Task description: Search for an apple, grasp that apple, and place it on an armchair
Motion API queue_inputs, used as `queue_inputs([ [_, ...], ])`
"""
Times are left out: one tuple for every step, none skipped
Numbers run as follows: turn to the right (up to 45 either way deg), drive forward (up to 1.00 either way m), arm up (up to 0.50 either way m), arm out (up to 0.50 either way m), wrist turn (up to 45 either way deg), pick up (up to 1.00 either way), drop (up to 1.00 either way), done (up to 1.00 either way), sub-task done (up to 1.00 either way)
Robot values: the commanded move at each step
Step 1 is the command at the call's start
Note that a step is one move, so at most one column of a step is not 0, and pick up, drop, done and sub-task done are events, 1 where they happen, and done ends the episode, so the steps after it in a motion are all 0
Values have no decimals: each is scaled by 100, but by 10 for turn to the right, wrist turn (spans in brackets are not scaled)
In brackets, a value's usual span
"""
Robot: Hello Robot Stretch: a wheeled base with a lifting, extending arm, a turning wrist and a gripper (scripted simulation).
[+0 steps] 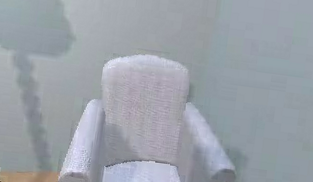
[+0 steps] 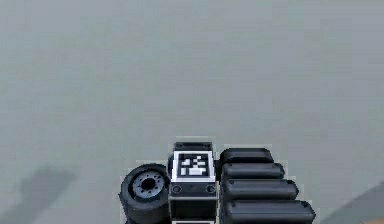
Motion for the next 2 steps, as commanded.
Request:
queue_inputs([
  [270,0,0,0,0,0,0,0,0],
  [-450,0,0,0,0,0,0,0,0],
])
